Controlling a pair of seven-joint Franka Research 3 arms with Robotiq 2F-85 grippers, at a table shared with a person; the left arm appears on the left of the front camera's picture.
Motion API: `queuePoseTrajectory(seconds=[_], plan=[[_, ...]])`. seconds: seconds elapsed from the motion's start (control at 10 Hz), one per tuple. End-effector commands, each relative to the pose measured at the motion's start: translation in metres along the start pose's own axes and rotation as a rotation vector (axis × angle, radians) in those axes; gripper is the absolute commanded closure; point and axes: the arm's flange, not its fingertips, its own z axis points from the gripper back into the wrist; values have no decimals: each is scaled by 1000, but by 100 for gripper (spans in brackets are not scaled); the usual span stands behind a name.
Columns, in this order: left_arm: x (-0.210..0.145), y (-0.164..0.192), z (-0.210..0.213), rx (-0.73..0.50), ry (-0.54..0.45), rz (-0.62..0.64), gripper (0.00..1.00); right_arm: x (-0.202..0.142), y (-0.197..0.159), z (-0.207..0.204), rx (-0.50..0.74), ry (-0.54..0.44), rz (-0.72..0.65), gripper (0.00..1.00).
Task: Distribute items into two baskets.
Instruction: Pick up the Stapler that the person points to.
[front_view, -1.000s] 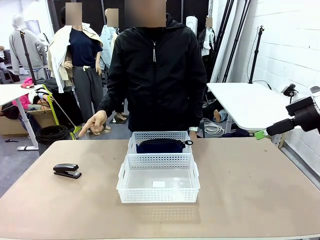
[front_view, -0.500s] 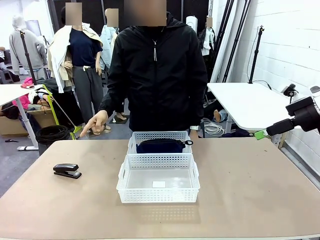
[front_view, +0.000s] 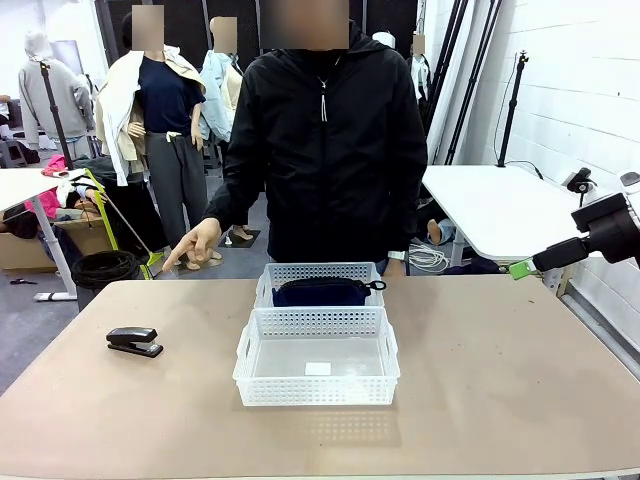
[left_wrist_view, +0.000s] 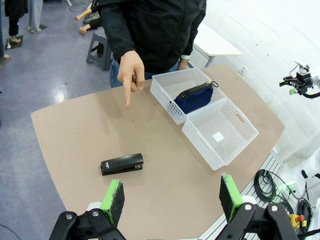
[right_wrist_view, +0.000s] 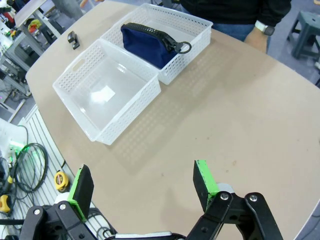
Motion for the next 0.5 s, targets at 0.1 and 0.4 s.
queuePoseTrajectory(seconds=[0.1, 0.4], plan=[[43, 26, -30, 24, 86, -130, 0, 0, 0, -1, 7, -1, -18, 0], [66, 50, -100, -12, 314, -241, 0, 0, 0, -1, 7, -1, -18, 0]])
